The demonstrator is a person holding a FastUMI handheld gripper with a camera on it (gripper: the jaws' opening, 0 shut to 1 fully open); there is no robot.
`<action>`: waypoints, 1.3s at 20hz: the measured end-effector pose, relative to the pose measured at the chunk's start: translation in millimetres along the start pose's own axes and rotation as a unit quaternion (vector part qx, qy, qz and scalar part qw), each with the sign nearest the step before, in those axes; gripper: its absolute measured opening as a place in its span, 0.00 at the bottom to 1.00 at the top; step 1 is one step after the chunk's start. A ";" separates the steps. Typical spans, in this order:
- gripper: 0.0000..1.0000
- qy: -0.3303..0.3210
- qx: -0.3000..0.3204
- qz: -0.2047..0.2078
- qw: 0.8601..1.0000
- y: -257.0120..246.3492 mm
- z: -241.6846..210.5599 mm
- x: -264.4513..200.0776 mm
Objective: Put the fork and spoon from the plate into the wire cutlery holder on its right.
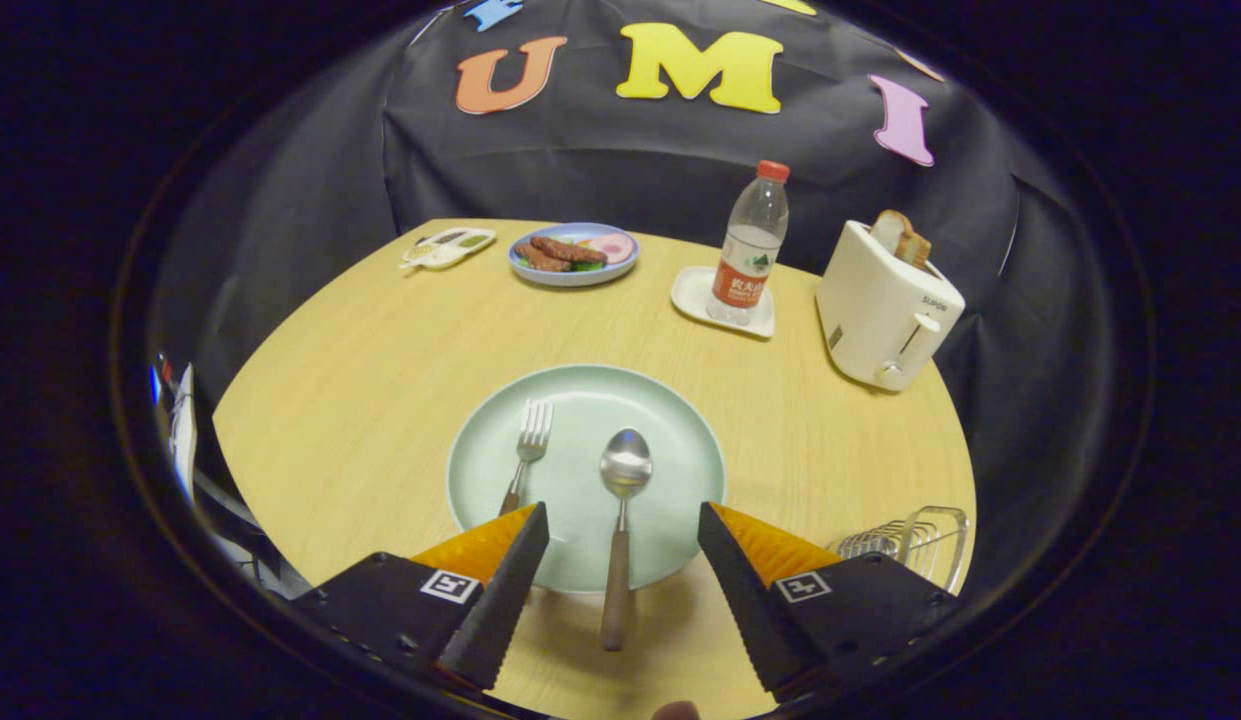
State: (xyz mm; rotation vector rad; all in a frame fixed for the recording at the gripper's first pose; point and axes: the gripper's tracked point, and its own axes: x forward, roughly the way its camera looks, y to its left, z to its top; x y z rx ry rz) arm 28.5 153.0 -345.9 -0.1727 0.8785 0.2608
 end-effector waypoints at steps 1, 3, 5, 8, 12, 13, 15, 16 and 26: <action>0.87 0.012 0.000 0.001 1.000 1.5 -6.1 8.7; 0.75 0.030 0.003 0.000 1.000 1.3 -15.3 20.7; 0.54 0.053 0.007 -0.003 0.999 0.2 -24.7 29.2; 0.26 0.065 0.010 -0.010 0.998 -2.9 -26.1 33.8; 0.09 0.081 0.016 -0.010 0.997 -7.4 -30.3 33.4; 0.00 0.086 0.023 -0.007 0.996 -7.4 -24.6 26.9; 0.00 0.095 0.048 0.003 0.994 -9.8 -17.9 14.5; 0.01 0.094 0.060 0.006 0.994 -13.6 -10.3 3.9; 0.00 0.116 0.090 -0.026 0.989 -132.8 23.2 -123.2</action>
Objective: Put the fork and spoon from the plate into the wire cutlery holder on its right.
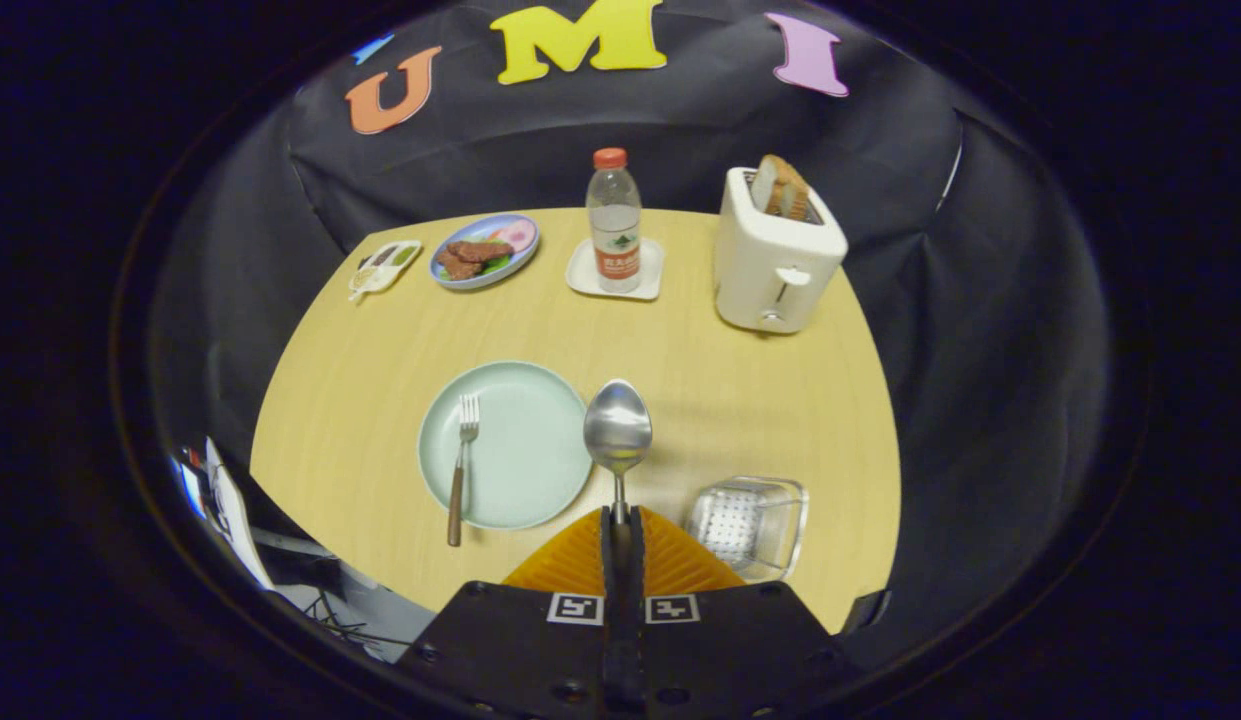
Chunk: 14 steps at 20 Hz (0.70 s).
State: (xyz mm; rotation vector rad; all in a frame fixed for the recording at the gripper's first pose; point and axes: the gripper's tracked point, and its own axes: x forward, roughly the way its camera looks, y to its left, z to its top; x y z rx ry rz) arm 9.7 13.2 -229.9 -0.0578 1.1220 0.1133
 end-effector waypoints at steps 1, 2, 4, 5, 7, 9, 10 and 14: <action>0.00 0.003 -0.001 -0.009 1.000 -16.6 -3.6 -7.0; 0.00 0.013 0.005 -0.012 1.000 -29.6 -10.4 -10.7; 0.00 0.040 0.029 -0.009 0.999 -47.6 -24.9 -11.1; 0.00 0.052 0.037 -0.010 0.998 -54.6 -31.7 -9.2; 0.00 0.084 0.052 -0.009 0.995 -62.9 -49.7 -1.4; 0.01 0.110 0.066 0.000 0.992 -62.7 -62.3 5.7; 0.01 0.122 0.074 0.004 0.990 -62.9 -67.3 9.9; 0.04 0.131 0.105 0.016 0.986 -62.9 -65.8 26.1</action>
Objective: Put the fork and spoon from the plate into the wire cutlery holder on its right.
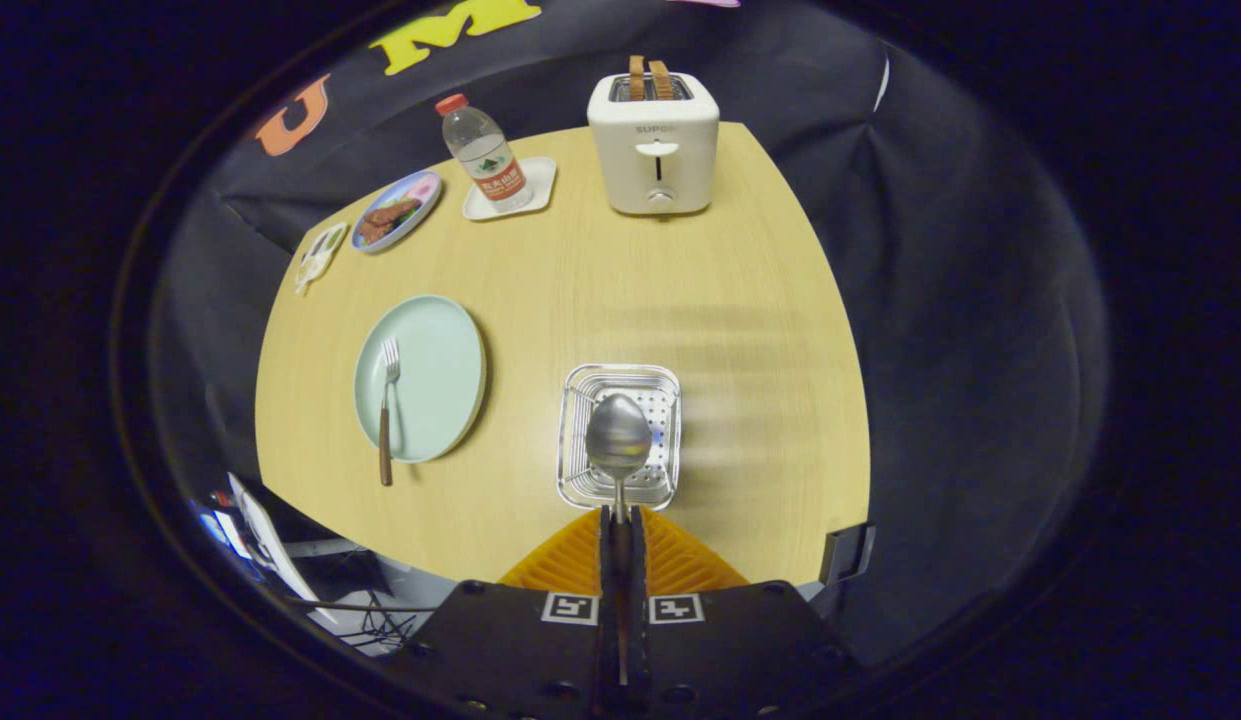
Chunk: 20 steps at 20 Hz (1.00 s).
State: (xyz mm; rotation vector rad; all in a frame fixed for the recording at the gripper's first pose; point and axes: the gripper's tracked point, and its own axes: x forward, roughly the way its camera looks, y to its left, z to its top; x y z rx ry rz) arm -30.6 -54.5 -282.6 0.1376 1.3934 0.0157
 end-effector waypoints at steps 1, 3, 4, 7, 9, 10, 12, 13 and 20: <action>0.04 0.000 0.004 0.001 1.000 -0.5 2.6 2.6; 0.06 0.000 0.011 0.004 1.000 -0.5 5.1 6.1; 0.06 -0.004 0.015 0.004 1.000 -0.4 8.4 6.7; 0.01 -0.018 0.014 0.006 1.000 5.4 15.3 4.0; 0.07 -0.042 0.002 0.002 0.999 10.2 22.9 -1.0; 0.12 -0.057 -0.007 0.001 0.998 14.9 26.5 -5.4; 0.31 -0.095 -0.024 -0.003 0.995 27.3 36.6 -16.9; 0.46 -0.119 -0.033 -0.003 0.992 36.4 44.1 -22.9; 0.97 -0.244 -0.081 0.049 0.965 146.7 52.2 -34.8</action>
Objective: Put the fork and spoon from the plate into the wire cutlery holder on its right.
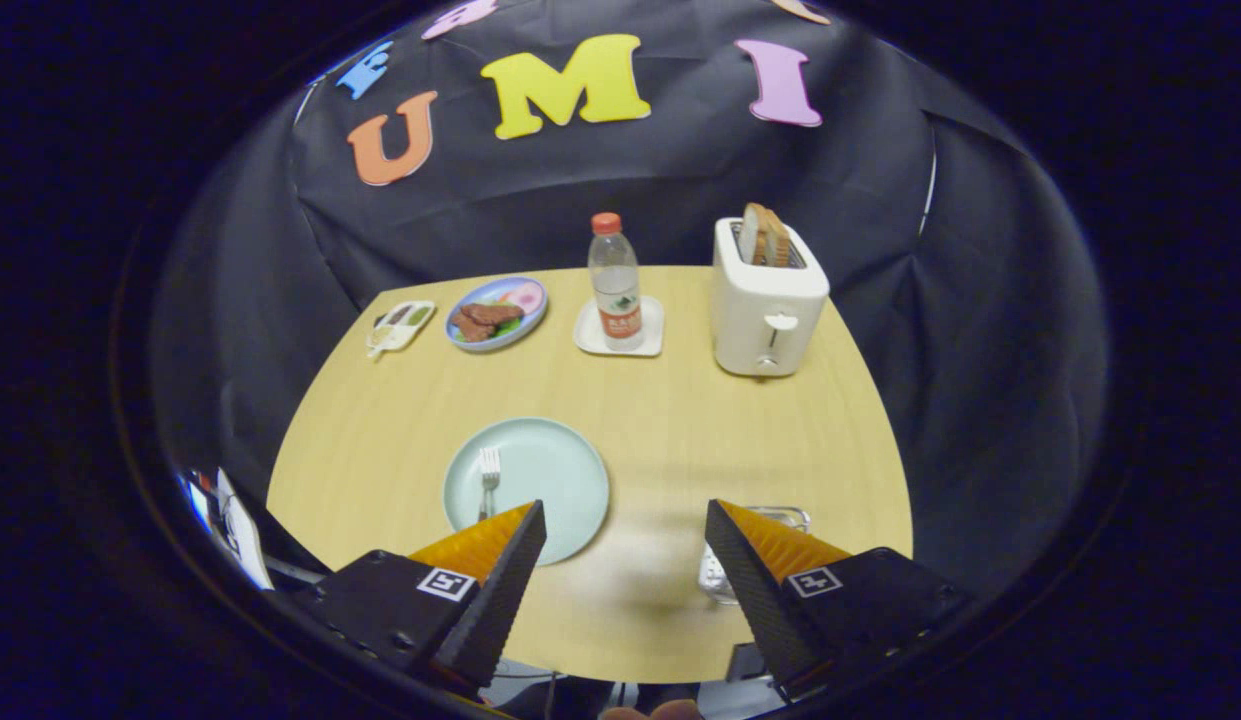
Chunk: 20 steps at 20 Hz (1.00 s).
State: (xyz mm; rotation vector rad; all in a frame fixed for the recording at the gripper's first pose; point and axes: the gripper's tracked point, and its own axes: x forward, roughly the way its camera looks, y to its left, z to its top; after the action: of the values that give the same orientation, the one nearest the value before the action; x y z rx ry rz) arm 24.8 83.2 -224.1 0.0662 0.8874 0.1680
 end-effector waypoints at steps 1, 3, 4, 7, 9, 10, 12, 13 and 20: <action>0.97 -0.009 -0.002 0.008 1.000 16.0 -2.1 3.6; 0.96 -0.020 -0.009 0.023 1.000 49.0 -12.2 13.9; 0.97 -0.023 -0.016 0.029 0.999 63.2 -18.0 22.6; 0.97 -0.018 -0.042 0.031 0.998 91.3 -36.6 51.9; 0.97 -0.013 -0.058 0.029 0.998 104.3 -46.5 70.6; 0.97 -0.009 -0.064 0.027 0.998 106.9 -51.2 80.2; 0.97 -0.002 -0.075 0.026 0.997 114.1 -60.1 95.9; 0.97 0.002 -0.086 0.024 0.996 116.5 -64.8 103.4; 0.88 0.016 -0.159 0.010 0.987 118.7 -95.6 143.0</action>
State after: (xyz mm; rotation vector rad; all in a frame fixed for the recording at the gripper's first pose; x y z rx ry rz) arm 25.1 223.8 -378.9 -0.2267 0.8830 0.3282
